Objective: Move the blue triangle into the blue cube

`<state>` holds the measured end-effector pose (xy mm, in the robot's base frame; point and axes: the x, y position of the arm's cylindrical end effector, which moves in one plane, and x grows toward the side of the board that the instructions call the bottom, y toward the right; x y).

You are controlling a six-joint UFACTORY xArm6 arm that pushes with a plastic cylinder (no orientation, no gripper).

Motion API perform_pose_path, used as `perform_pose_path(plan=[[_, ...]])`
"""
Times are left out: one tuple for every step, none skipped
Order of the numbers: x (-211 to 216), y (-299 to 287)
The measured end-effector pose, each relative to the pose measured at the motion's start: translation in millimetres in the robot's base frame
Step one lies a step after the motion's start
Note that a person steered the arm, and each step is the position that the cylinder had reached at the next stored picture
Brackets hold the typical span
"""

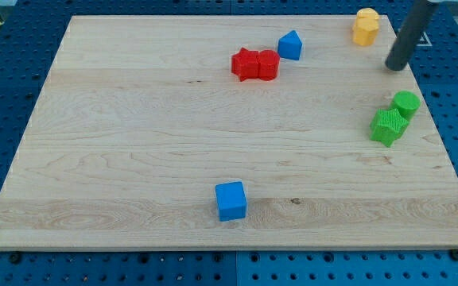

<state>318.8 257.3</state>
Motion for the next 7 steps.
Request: perform_pose_path(plan=[[-25, -41], [-57, -79], [-82, -129], [-67, -173], [-49, -175], [-49, -157], [-47, -146]])
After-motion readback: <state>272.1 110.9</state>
